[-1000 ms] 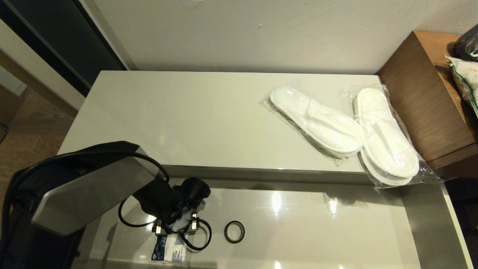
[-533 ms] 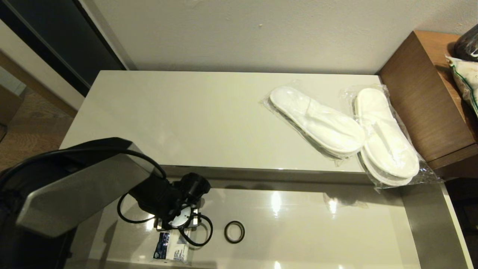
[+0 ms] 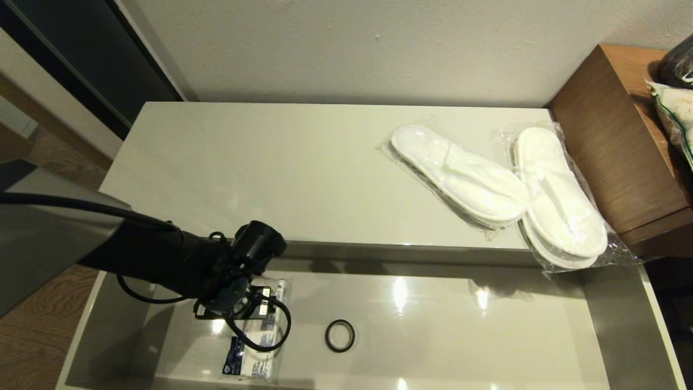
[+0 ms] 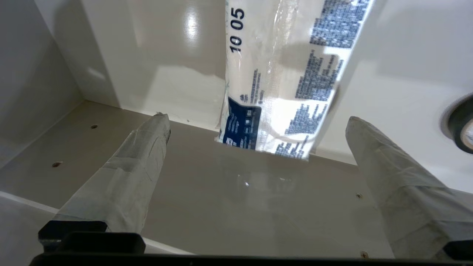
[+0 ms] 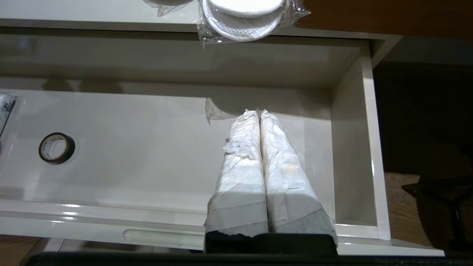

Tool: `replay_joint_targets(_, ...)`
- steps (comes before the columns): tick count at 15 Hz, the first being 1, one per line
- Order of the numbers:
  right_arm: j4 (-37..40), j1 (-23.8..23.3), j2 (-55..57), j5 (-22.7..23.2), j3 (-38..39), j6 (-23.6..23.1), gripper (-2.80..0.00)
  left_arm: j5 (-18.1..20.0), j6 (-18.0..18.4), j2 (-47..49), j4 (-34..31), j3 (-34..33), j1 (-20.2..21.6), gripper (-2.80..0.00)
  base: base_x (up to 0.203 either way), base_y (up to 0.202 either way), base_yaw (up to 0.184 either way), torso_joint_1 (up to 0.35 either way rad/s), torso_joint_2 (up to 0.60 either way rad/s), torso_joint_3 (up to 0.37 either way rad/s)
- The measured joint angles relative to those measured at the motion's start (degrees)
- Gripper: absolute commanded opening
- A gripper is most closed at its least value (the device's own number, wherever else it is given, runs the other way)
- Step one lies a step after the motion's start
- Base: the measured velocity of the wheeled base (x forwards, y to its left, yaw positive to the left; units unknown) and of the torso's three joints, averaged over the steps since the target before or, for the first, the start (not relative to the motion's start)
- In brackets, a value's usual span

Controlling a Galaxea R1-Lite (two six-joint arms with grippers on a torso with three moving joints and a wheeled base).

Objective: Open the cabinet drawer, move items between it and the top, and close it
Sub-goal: Take out the tissue from the drawer

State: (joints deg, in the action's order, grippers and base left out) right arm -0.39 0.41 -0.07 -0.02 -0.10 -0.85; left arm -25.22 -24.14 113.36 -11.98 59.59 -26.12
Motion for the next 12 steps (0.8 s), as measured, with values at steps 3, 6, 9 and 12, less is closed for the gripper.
replay_joint_targets(3,0.0,0.0,0.0,0.0,0.0,0.0,-2.80,1.1,-0.7,0.4,0.7,-0.6,-0.2,0.00,0.000,0.000,0.000,0.000,0.00,0.000)
replay_joint_targets(6,0.0,0.0,0.0,0.0,0.0,0.0,-2.80,2.4,-1.3,3.4,5.5,-2.1,-0.6,0.00,0.000,0.000,0.000,0.000,0.00,0.000)
replay_joint_targets(9,0.0,0.0,0.0,0.0,0.0,0.0,-2.80,2.6,-1.3,4.8,12.0,-6.1,-2.3,0.00,0.000,0.000,0.000,0.000,0.00,0.000)
replay_joint_targets(12,0.0,0.0,0.0,0.0,0.0,0.0,-2.80,2.3,-2.2,7.2,16.9,-9.7,-4.2,0.00,0.000,0.000,0.000,0.000,0.00,0.000)
